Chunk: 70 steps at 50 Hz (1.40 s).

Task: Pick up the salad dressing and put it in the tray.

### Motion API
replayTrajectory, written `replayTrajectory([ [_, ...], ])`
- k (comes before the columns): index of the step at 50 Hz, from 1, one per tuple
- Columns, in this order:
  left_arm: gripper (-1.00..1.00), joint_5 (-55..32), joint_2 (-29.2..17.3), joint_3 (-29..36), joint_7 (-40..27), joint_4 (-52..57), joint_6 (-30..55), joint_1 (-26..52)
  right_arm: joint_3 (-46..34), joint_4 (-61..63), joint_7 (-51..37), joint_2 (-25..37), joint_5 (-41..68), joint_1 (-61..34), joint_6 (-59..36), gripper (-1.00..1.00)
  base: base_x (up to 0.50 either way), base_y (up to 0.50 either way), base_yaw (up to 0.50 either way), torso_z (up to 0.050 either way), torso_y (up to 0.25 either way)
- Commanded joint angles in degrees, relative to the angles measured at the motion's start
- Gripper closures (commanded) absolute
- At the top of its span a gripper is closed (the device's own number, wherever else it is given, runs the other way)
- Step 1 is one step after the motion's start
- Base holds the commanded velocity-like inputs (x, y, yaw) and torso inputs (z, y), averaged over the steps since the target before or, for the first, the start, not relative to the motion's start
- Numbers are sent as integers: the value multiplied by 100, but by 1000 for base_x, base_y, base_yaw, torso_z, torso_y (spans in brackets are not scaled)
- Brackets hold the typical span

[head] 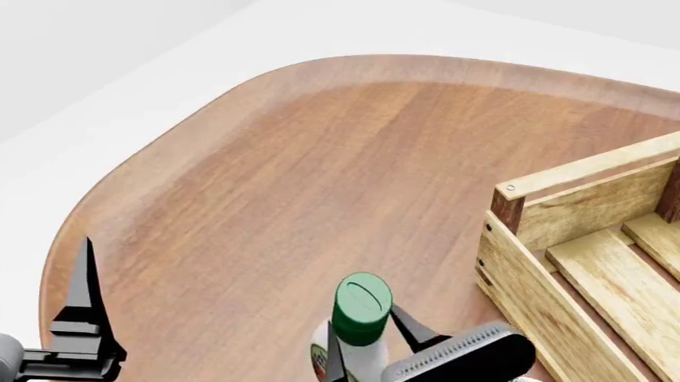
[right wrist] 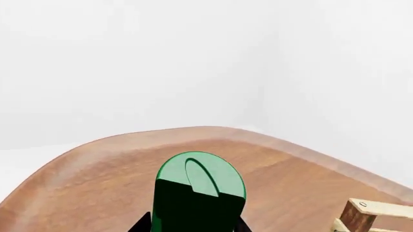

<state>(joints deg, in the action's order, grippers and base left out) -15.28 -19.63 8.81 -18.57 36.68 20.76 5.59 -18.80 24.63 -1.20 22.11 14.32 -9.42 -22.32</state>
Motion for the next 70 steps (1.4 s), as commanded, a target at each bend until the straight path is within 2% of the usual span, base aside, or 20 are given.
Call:
replayTrajectory([
  [1,-100,-18,-18,16,-22,6,7,7,504,738,-368,65,39,-41,-171,100,0,0,0,0,0],
  [24,-100,-56,-49,65,-53,-7,40,58,1556,1436,-841,356,462,-379,-834,100,0,0,0,0,0],
  [38,-100,-49,-69,67,-79,-54,-35,20,2265,1344,-1181,506,433,-664,-857,100,0,0,0,0,1],
  [52,-100,-71,-87,76,-99,-66,-53,26,2630,718,-1644,645,241,-1451,-1393,100,0,0,0,0,0],
  [70,-100,-74,-113,101,-126,-75,-60,40,2892,-950,-2017,774,-295,-1831,-940,100,0,0,0,0,1],
])
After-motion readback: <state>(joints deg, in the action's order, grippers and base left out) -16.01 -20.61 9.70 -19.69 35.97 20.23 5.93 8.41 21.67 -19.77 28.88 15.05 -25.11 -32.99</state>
